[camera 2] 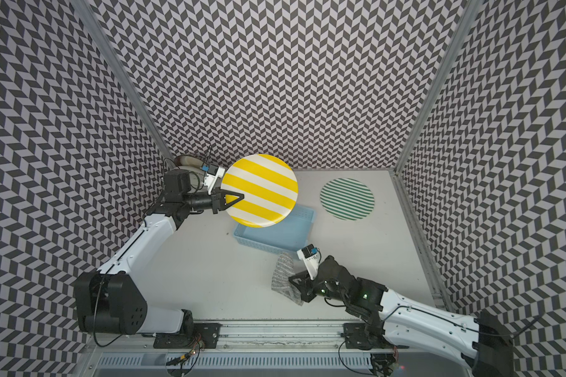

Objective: Wipe the wet plate dry
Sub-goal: Pick up the towel at the center of the board, then wipe the plate with towel.

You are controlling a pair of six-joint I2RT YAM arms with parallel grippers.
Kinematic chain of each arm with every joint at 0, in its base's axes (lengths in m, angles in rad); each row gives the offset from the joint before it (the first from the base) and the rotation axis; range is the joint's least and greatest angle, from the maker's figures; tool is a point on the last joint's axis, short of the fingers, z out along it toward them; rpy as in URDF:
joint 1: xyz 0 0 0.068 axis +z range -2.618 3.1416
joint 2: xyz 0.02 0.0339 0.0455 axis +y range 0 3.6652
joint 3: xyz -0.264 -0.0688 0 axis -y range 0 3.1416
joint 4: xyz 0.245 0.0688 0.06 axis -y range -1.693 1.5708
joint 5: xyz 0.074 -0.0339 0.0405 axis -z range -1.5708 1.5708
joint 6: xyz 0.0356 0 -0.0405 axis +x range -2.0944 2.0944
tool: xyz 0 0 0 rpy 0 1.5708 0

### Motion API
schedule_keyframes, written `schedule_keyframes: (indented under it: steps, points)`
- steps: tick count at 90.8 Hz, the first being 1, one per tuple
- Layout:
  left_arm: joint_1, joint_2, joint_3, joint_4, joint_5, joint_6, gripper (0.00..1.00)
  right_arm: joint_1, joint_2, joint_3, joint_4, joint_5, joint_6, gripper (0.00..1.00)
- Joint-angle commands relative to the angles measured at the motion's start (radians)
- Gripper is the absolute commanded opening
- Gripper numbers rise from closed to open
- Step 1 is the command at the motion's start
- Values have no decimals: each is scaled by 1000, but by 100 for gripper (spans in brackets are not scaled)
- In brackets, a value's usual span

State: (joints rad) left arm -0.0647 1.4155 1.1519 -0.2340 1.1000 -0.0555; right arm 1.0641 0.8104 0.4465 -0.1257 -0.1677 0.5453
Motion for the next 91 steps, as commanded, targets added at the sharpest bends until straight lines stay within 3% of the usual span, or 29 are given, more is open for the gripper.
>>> schedule_keyframes:
  steps: [1, 22, 40, 51, 70, 91]
  points:
    - [3, -17, -9, 85, 15, -28, 0, 5, 32, 124, 102, -148, -137, 0]
    - [-9, -22, -47, 170, 30, -111, 0, -1, 118, 314, 276, 283, -247, 0]
    - [-34, -33, -68, 178, 31, -105, 0, -4, 443, 709, 205, 565, -381, 0]
    - [-46, -41, -79, 179, 35, -92, 0, -24, 635, 932, 149, 638, -403, 0]
    - [-61, -63, -92, 178, 46, -80, 0, -89, 889, 1209, 100, 629, -387, 0]
    - [-62, -79, -92, 173, 54, -69, 0, -160, 962, 1227, 68, 705, -287, 0]
